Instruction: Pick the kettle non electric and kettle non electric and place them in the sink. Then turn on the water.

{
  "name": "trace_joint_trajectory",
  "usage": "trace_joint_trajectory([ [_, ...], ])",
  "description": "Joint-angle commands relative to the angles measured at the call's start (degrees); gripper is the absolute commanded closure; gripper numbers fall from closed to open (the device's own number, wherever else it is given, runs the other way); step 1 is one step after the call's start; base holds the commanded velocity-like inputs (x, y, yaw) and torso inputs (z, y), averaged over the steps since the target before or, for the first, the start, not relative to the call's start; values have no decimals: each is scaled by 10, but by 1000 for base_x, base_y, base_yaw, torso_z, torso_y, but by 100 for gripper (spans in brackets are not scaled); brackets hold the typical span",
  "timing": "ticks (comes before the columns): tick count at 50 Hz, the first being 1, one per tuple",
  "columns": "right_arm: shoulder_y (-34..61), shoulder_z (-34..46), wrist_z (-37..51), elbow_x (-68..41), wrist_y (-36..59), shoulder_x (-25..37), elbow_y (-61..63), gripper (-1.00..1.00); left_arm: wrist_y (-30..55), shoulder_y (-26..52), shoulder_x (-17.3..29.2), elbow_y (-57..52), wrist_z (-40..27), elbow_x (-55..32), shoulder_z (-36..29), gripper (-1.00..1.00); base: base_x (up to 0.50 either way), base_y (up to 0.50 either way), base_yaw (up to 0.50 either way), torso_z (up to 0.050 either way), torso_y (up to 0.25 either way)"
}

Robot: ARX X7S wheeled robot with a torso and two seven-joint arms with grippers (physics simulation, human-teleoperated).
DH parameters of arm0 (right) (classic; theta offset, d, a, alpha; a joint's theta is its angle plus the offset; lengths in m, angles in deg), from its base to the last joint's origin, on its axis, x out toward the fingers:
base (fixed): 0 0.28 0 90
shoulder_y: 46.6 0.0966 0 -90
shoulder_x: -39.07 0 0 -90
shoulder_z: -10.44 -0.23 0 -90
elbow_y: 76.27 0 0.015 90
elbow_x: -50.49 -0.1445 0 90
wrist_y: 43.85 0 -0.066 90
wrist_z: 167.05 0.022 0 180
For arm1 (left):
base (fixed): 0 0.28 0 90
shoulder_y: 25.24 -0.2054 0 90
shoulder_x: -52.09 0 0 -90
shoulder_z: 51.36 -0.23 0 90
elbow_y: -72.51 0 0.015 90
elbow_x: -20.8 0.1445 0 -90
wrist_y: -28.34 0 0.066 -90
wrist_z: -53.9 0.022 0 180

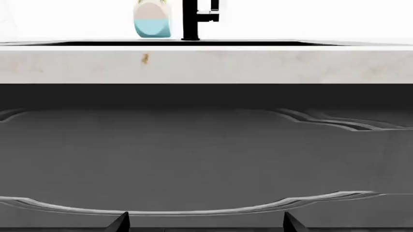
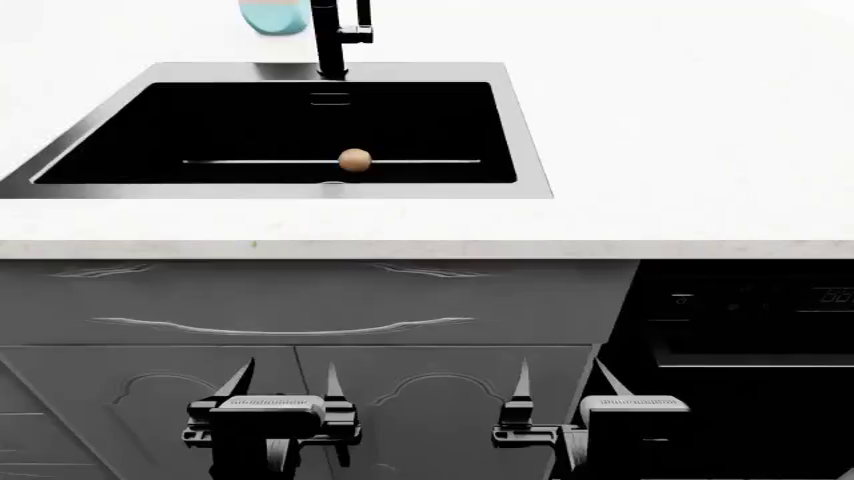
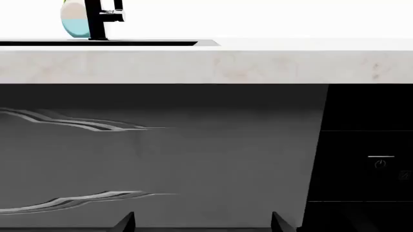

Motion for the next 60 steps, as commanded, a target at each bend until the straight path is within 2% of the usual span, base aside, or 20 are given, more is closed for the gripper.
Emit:
trace_joint_trajectory([
  [1, 2, 12, 10, -12, 0, 8, -2, -100, 0, 0, 9, -1, -12, -9, -8, -100, 0, 0, 0, 0, 0],
  [10, 14, 36, 25, -27, -4, 24, -14, -100, 2, -1, 26, -5, -34, -23, -20, -100, 0, 0, 0, 0, 0],
  [20, 8, 45, 40, -40, 17, 34, 19, -100, 45, -11, 43, -51, -44, -20, -40, -100, 0, 0, 0, 0, 0],
  [26, 0, 54, 51, -35, 57, 45, 63, -100, 120, -12, 51, -139, -43, -20, -56, -100, 0, 0, 0, 0, 0],
  [33, 16, 51, 71, -42, 157, 52, 166, -100, 304, 20, 56, -288, -52, -10, -77, -100, 0, 0, 0, 0, 0],
  [36, 39, 48, 83, -46, 238, 54, 228, -100, 443, 85, 44, -357, -56, -41, -51, -100, 0, 0, 0, 0, 0],
  [41, 112, 36, 105, -53, 400, 60, 314, -100, 656, 206, 49, -468, -60, -44, -65, -100, 0, 0, 0, 0, 0],
  [44, 201, 31, 112, -66, 558, 63, 383, -100, 878, 346, 18, -521, -79, -48, -40, -100, 0, 0, 0, 0, 0],
  [45, 244, 28, 115, -70, 625, 63, 405, -100, 900, 379, 16, -510, -99, -76, -27, -100, 0, 0, 0, 0, 0],
  [46, 260, 21, 110, -79, 637, 60, 415, -100, 900, 392, 30, -499, -153, -152, -13, -100, 0, 0, 0, 0, 0],
  [48, 351, 9, 103, -96, 755, 60, 446, -100, 900, 477, 115, -426, -325, -323, 36, -100, 0, 0, 0, 0, 0],
  [50, 459, 25, 111, -94, 850, 72, 449, -100, 896, 550, 135, -340, -497, -495, 50, -100, 0, 0, 0, 0, 0],
  [52, 534, 48, 106, -102, 892, 81, 435, -100, 896, 601, 169, -306, -669, -667, -3, -100, 0, 0, 0, 0, 0],
  [53, 574, 68, 111, -126, 900, 95, 405, -100, 865, 620, 171, -260, -755, -753, 2, -100, 0, 0, 0, 0, 0],
  [54, 611, 76, 120, -147, 900, 101, 385, -100, 843, 653, 182, -235, -841, -839, -13, -100, 0, 0, 0, 0, 0],
  [55, 637, 75, 143, -186, 900, 107, 359, -100, 809, 679, 204, -224, -899, -925, -45, -100, 0, 0, 0, 0, 0],
  [56, 668, 75, 189, -252, 900, 118, 326, -100, 743, 718, 247, -214, -900, -1011, -109, -100, 0, 0, 0, 0, 0],
  [57, 689, 69, 240, -321, 900, 129, 309, -100, 709, 748, 268, -209, -899, -1078, -147, -100, 0, 0, 0, 0, 0],
  [58, 719, 56, 279, -385, 900, 133, 286, -100, 700, 799, 263, -183, -896, -1108, -161, -100, 0, 0, 0, 0, 0],
  [60, 745, 67, 337, -472, 899, 154, 257, -100, 699, 840, 269, -151, -889, -1112, -179, -100, 0, 0, 0, 0, 0],
])
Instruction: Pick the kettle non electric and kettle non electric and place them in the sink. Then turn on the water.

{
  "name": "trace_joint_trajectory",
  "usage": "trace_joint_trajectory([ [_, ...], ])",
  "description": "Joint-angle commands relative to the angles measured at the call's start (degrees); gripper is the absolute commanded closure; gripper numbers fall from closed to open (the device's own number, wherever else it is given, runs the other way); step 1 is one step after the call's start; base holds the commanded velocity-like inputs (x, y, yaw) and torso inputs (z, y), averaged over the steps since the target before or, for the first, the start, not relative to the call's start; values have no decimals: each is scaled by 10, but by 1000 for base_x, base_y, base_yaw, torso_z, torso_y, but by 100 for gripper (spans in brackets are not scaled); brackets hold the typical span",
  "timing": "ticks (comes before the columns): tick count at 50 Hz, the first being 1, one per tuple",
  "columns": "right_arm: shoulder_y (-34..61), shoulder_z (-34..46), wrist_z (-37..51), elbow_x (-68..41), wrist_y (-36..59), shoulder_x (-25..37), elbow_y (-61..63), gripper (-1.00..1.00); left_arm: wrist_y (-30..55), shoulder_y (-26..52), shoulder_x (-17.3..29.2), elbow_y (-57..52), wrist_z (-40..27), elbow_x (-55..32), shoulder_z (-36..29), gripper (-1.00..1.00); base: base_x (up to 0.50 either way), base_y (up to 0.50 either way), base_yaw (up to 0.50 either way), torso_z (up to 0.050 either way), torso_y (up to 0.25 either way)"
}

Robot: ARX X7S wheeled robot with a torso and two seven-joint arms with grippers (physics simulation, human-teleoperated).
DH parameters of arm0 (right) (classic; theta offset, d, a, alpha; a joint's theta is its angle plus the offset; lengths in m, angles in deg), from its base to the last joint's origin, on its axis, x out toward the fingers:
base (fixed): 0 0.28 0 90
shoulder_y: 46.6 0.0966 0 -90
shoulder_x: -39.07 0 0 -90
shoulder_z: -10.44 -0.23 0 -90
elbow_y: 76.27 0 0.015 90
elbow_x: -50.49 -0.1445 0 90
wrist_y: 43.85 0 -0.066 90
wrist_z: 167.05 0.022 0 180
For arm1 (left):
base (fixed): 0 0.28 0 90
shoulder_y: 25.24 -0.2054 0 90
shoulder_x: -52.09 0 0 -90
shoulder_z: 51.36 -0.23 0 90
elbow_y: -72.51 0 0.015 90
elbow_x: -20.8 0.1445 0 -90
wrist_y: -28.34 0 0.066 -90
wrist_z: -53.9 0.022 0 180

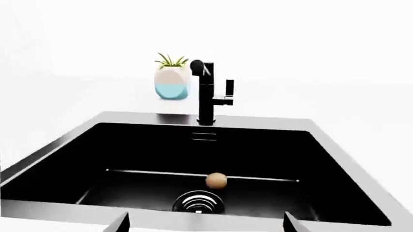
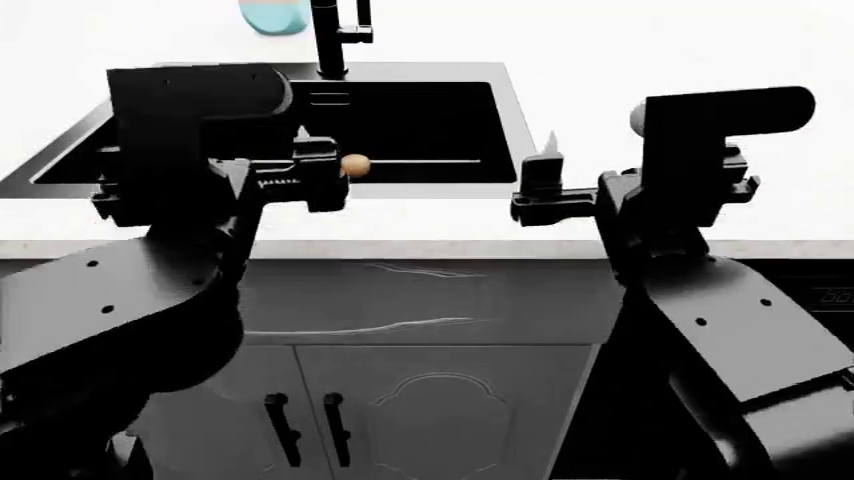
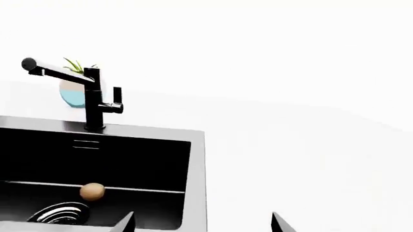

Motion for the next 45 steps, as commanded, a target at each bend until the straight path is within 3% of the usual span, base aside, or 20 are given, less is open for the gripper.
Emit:
trace_joint_trajectory([
  [1, 291, 11, 192, -316, 169, 63, -84, -100, -26, 317, 110, 151, -307, -482, -121, -100, 0, 0, 0, 0, 0],
  [3, 305, 2, 219, -357, 169, 66, -101, -100, -32, 342, 113, 167, -278, -452, -106, -100, 0, 0, 0, 0, 0],
  [6, 328, -22, 263, -424, 162, 73, -110, -100, -44, 334, 134, 156, -304, -517, -106, -100, 0, 0, 0, 0, 0],
  [10, 354, -8, 292, -464, 166, 88, -117, -100, -48, 343, 138, 162, -294, -495, -105, -100, 0, 0, 0, 0, 0],
  [28, 366, 24, 311, -515, 133, 106, -119, -100, -64, 347, 144, 152, -279, -500, -119, -100, 0, 0, 0, 0, 0],
  [45, 374, 48, 338, -548, 135, 113, -128, -100, -83, 349, 149, 146, -273, -506, -123, -100, 0, 500, 0, 0, 0],
])
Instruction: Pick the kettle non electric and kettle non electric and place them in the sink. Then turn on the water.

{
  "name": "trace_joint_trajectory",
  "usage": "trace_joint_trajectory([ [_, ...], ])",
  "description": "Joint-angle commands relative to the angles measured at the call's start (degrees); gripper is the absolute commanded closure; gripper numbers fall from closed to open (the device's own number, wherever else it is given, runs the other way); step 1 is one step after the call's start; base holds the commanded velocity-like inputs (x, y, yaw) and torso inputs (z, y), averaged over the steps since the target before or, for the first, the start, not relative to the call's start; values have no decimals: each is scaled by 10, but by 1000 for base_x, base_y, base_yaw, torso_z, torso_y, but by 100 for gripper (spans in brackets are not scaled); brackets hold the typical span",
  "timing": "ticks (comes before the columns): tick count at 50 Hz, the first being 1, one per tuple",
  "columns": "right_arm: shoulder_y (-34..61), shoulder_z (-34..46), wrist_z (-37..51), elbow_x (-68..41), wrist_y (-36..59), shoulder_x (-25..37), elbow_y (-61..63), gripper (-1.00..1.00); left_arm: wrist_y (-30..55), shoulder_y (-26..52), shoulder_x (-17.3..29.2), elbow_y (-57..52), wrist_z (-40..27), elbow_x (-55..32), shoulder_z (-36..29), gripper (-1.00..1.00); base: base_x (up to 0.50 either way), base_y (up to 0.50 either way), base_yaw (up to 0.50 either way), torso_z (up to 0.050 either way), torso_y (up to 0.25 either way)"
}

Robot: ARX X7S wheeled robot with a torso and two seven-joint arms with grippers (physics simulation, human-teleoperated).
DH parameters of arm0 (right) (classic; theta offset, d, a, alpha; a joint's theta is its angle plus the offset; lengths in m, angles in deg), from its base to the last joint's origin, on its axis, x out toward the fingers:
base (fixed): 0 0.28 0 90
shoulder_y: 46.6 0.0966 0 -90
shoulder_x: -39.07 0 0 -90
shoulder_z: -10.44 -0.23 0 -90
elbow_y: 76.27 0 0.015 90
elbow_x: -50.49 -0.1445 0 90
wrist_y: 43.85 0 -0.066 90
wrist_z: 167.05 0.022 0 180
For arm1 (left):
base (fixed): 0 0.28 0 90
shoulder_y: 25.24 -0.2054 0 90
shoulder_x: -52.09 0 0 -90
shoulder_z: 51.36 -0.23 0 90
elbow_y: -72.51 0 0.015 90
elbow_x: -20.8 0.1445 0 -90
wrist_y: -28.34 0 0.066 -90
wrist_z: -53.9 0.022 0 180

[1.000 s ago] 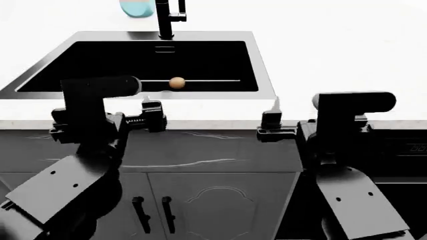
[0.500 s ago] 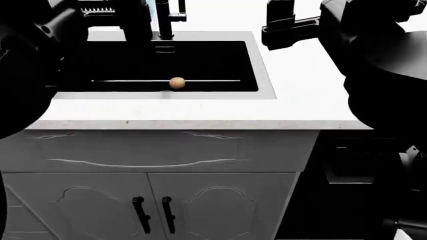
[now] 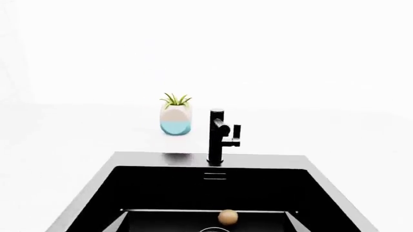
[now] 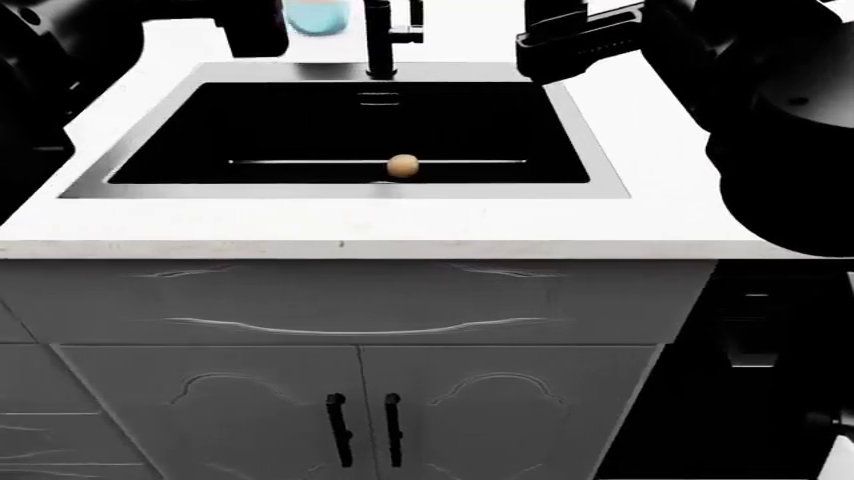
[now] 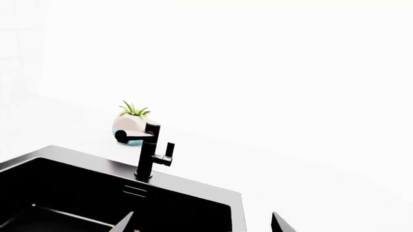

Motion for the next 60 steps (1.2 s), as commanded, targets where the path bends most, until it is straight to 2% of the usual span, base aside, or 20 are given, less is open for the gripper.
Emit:
trace_joint_trajectory([
  [1, 9, 11, 21, -29, -4, 6, -5, -100, -13, 5, 5, -2, 1, -9, -5, -100, 0, 500, 0, 0, 0],
  [39, 38, 62, 40, -60, -22, 30, -9, -100, -39, 9, 13, -10, 11, -19, -24, -100, 73, 500, 0, 0, 0],
  [60, 48, 87, 45, -67, -37, 42, -8, -100, -52, 11, 18, -13, 18, -21, -33, -100, -247, 500, 0, 0, 0],
])
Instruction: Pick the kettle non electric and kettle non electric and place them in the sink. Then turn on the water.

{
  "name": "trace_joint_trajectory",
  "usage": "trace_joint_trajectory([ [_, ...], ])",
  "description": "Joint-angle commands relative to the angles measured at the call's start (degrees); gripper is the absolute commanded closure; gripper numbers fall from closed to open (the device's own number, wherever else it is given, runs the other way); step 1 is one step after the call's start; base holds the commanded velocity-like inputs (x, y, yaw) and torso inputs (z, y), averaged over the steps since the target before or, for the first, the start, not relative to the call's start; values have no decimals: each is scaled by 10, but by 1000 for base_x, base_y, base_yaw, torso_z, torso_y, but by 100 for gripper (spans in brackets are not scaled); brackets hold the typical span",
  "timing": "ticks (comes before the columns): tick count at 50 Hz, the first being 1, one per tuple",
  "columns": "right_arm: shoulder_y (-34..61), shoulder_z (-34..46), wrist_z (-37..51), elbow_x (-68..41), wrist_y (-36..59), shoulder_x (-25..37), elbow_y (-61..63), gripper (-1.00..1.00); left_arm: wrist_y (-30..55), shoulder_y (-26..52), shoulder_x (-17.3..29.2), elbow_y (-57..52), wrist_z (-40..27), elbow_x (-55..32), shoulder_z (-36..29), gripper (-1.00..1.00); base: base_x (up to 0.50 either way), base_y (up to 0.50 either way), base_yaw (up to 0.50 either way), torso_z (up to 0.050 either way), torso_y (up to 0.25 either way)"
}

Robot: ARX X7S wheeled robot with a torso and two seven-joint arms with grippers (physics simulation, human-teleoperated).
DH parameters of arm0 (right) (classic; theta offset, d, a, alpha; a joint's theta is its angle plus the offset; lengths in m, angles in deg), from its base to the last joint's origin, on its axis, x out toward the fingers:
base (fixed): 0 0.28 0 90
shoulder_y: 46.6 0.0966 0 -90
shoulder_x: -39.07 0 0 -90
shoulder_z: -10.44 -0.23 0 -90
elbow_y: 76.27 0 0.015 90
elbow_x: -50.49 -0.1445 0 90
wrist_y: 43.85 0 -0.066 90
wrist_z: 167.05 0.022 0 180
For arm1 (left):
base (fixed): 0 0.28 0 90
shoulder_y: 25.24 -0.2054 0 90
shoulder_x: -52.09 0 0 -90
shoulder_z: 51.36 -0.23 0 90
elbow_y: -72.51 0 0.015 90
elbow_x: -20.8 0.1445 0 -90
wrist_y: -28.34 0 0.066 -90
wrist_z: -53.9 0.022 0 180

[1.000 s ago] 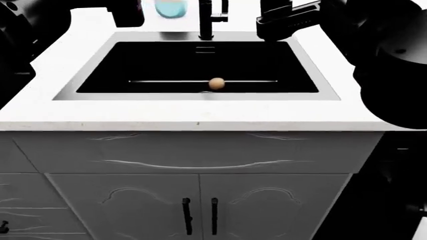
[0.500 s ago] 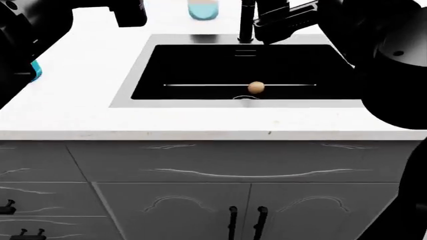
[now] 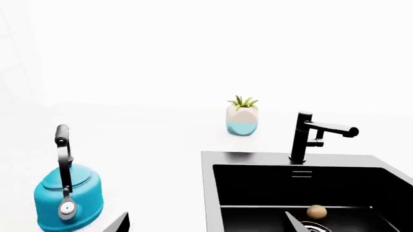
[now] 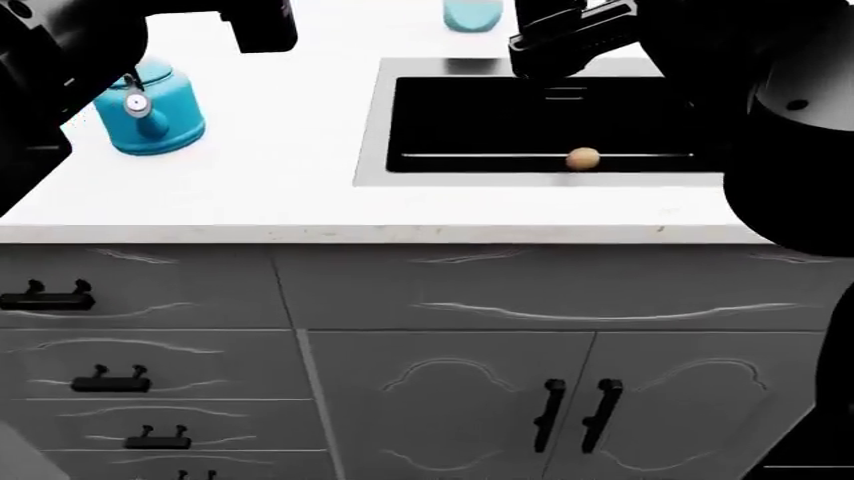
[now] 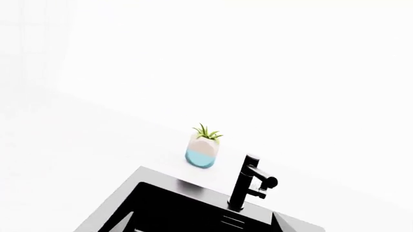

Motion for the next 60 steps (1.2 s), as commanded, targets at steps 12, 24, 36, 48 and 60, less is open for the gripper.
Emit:
trace_joint_trajectory([
  [12, 8, 24, -4, -10, -19, 10, 2, -100, -12, 5, 7, -1, 6, -1, -10, -100, -20, 500, 0, 0, 0],
  [24, 12, 33, 0, -17, -24, 15, 3, -100, -17, 4, 10, -6, 8, -2, -15, -100, 0, 500, 0, 0, 0],
  [36, 14, 43, -1, -19, -33, 18, 2, -100, -22, 5, 13, -6, 13, 1, -19, -100, -1, 500, 0, 0, 0],
  [48, 13, 50, -1, -23, -40, 22, 1, -100, -26, 1, 16, -4, 17, 8, -26, -100, -1, 500, 0, 0, 0],
  [60, 7, 49, -21, -21, -68, 23, 14, -100, -31, -5, 16, -6, 20, 9, -33, -100, 192, 423, 0, 0, 0],
])
